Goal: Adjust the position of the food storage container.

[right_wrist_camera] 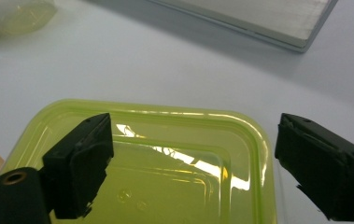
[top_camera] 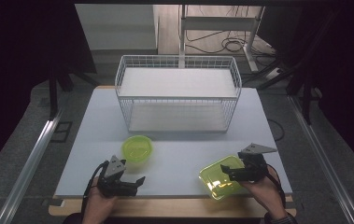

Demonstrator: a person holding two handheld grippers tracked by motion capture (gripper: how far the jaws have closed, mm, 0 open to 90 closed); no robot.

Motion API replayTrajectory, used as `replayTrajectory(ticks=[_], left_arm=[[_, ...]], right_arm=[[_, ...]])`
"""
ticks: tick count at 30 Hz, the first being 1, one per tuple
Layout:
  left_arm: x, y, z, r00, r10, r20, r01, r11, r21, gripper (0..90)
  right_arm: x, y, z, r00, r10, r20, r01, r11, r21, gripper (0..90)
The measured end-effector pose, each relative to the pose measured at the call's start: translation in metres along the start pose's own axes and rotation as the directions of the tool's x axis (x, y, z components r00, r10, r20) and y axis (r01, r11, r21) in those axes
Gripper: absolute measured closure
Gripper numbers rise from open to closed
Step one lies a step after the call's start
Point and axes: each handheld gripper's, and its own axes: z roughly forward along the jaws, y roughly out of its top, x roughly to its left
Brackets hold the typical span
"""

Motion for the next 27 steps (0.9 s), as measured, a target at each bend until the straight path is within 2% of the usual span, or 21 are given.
replayTrajectory(ticks=[3,7,10,14,17,22,27], left_arm=[[-0.003,0.002,-0.001,1.0000,0.006,0.006,-0.006,1.0000,-0.002,5.5],[-0.004,0.003,0.000,0.9974,-0.008,0.072,0.007,0.9999,0.009,4.9],[-0.005,0.005,-0.002,0.9979,-0.008,0.065,0.008,1.0000,0.002,6.2],[-0.005,0.007,-0.005,0.9985,-0.006,0.054,0.007,0.9999,-0.013,10.7],[-0.005,0.008,-0.006,0.9985,0.002,0.054,-0.001,0.9998,-0.018,16.7],[-0.006,0.013,-0.007,0.9970,0.007,0.078,-0.007,1.0000,-0.005,33.8],[-0.009,0.018,-0.003,0.9955,0.010,0.095,-0.010,0.9999,0.001,47.3]], right_arm=[[0.000,-0.002,-0.001,1.0000,-0.006,0.007,0.006,1.000,-0.003,19.1],[-0.002,-0.002,-0.005,0.9997,-0.009,-0.021,0.009,0.999,-0.032,27.1],[-0.004,-0.003,-0.004,0.9993,-0.005,-0.037,0.004,0.999,-0.032,30.5],[-0.004,-0.004,-0.003,0.9994,-0.011,-0.032,0.010,1.000,-0.027,32.4],[-0.004,-0.003,-0.004,0.9994,-0.019,-0.030,0.018,0.999,-0.026,34.1],[-0.003,-0.003,-0.004,0.9991,-0.005,-0.043,0.005,1.000,0.000,39.1],[-0.002,-0.002,-0.006,0.9990,-0.015,-0.042,0.015,1.000,0.001,44.8]])
